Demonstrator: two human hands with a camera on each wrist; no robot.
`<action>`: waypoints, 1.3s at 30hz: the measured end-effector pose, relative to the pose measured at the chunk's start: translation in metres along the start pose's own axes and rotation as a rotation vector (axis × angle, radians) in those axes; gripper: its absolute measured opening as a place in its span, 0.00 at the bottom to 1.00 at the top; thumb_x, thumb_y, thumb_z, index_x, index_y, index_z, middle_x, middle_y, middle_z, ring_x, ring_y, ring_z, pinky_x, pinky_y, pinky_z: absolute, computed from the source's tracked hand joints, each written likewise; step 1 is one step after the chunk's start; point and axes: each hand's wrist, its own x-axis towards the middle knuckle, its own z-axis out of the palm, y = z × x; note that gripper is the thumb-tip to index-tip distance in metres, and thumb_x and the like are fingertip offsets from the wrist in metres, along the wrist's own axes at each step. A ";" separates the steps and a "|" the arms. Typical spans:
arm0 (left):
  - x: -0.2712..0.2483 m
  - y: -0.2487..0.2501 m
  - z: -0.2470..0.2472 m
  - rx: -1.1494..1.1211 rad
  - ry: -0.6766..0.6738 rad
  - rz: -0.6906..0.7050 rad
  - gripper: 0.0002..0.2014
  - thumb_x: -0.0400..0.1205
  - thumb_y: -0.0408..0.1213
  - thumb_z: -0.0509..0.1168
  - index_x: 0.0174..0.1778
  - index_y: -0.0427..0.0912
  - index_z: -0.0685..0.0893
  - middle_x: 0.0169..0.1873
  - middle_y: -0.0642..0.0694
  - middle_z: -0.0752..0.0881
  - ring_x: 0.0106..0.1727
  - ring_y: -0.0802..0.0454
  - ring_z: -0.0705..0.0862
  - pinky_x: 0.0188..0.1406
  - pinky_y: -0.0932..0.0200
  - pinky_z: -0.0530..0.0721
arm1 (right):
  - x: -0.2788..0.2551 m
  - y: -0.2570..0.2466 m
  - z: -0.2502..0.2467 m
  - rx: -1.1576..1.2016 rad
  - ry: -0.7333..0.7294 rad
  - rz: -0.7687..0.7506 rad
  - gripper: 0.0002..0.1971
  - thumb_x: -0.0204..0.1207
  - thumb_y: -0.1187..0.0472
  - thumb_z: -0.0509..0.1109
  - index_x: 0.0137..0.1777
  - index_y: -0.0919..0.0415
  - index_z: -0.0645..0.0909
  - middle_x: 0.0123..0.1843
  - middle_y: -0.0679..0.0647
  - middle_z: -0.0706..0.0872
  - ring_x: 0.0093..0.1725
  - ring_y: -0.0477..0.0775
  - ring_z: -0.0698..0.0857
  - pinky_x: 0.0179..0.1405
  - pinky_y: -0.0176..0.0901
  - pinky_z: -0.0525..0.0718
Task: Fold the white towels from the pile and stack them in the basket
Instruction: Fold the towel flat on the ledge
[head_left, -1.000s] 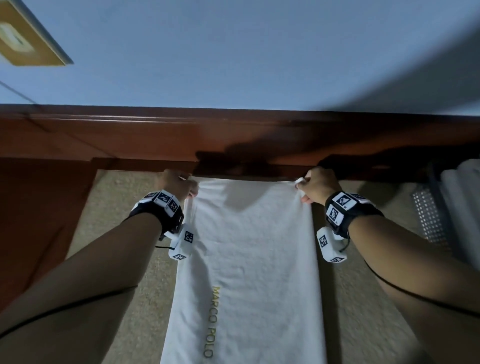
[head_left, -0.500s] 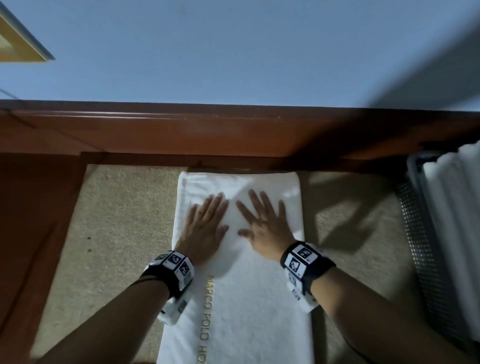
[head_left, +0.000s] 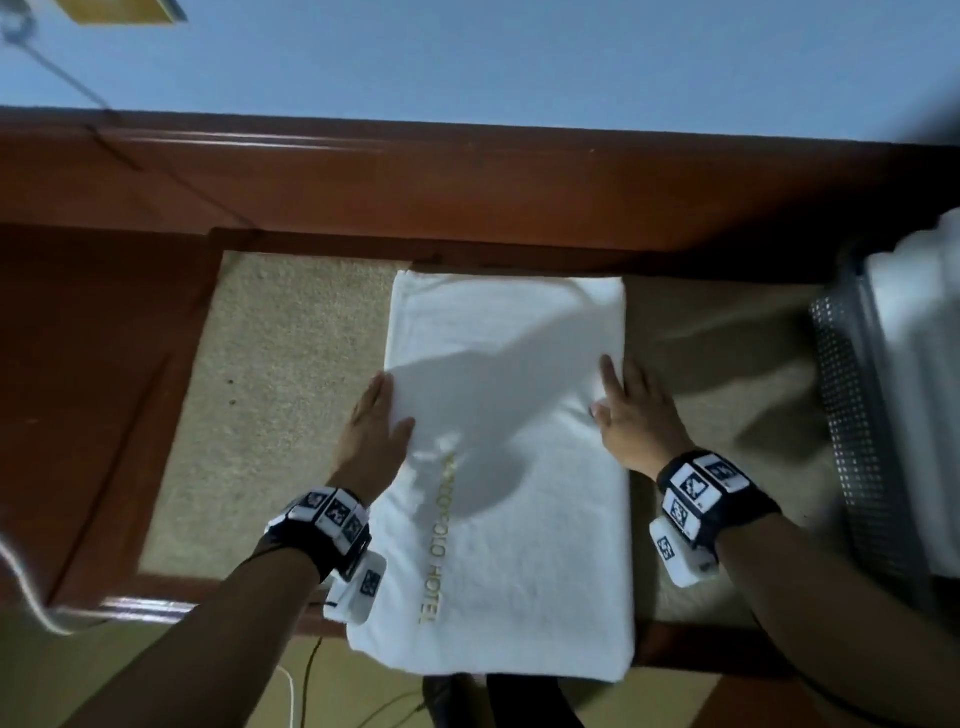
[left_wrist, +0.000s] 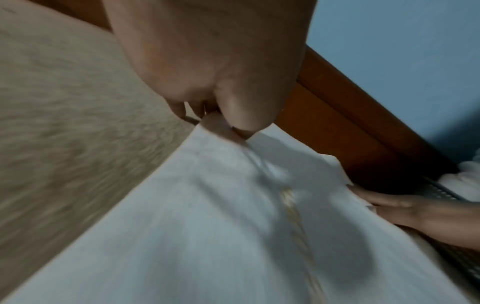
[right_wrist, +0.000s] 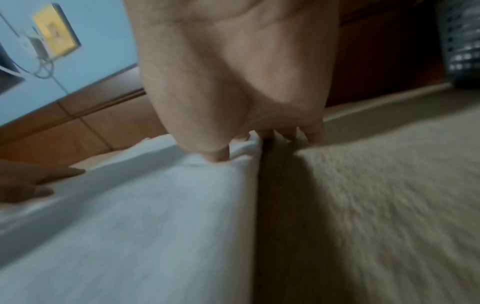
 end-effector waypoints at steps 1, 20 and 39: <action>-0.021 -0.003 -0.001 -0.038 0.039 -0.014 0.32 0.89 0.38 0.67 0.88 0.35 0.65 0.84 0.35 0.71 0.84 0.37 0.70 0.84 0.45 0.68 | -0.015 -0.004 0.008 0.001 0.001 0.002 0.36 0.91 0.49 0.55 0.92 0.52 0.42 0.92 0.64 0.47 0.89 0.72 0.53 0.85 0.68 0.62; -0.232 -0.064 0.038 -0.334 -0.043 -0.344 0.13 0.84 0.47 0.72 0.47 0.39 0.89 0.42 0.43 0.91 0.45 0.44 0.88 0.36 0.55 0.78 | -0.251 -0.038 0.147 0.648 0.346 0.392 0.17 0.82 0.56 0.75 0.63 0.63 0.77 0.57 0.63 0.87 0.58 0.68 0.86 0.53 0.51 0.80; -0.259 -0.083 0.064 -0.355 0.146 -0.343 0.16 0.82 0.52 0.76 0.52 0.42 0.89 0.46 0.49 0.90 0.47 0.48 0.87 0.34 0.63 0.73 | -0.274 -0.009 0.186 0.895 0.369 0.373 0.16 0.82 0.46 0.75 0.55 0.59 0.82 0.47 0.51 0.87 0.48 0.54 0.86 0.50 0.53 0.84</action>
